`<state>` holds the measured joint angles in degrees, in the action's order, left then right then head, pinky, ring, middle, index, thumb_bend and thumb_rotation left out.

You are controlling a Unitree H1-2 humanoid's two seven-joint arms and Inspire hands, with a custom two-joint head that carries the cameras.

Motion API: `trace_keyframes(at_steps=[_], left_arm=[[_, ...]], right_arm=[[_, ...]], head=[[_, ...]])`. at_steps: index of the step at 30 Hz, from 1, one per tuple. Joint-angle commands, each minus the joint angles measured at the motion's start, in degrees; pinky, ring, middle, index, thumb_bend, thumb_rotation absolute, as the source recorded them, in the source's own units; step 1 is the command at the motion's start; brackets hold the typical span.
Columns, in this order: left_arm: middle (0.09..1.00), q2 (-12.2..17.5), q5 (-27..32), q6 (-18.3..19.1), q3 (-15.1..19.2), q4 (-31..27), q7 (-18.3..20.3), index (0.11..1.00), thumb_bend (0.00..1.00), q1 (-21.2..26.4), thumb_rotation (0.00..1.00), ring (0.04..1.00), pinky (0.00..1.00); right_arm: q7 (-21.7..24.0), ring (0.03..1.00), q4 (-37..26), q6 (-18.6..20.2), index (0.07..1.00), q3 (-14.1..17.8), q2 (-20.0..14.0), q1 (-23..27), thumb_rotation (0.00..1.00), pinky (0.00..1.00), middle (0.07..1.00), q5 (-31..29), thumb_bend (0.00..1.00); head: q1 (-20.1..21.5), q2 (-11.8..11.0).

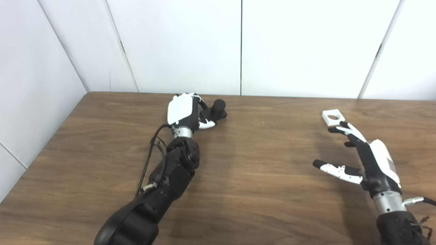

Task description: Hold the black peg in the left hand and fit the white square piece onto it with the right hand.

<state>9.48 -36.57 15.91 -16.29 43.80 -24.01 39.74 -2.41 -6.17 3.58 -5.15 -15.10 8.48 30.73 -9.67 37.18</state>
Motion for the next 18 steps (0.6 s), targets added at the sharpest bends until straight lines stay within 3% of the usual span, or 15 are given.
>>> trace_keyframes(at_steps=[1,6,18], left_arm=[[0.869,1.14,-0.33,1.01,-0.35,-0.18,1.08,0.484,0.52,-0.26,0.07,0.942,1.0],[0.874,1.78,-0.25,0.96,-0.94,-2.17,2.65,0.483,0.52,-1.26,0.07,0.942,1.0],[0.896,5.48,5.28,-4.64,-0.85,-11.86,14.53,0.485,0.52,-6.01,0.08,0.967,1.0]], right_arm=[[-1.34,0.892,-1.99,-2.26,0.773,0.6,-0.36,1.74,0.44,0.74,0.916,0.26,0.69],[-1.29,0.891,-2.01,-2.11,0.775,0.64,-0.49,1.74,0.45,0.74,0.915,0.47,0.69],[-1.08,0.892,-1.94,-1.87,0.774,0.76,-0.7,2.0,0.42,0.74,0.917,0.47,0.68]], head=[[-0.07,0.03],[0.08,0.15],[0.02,0.14]])
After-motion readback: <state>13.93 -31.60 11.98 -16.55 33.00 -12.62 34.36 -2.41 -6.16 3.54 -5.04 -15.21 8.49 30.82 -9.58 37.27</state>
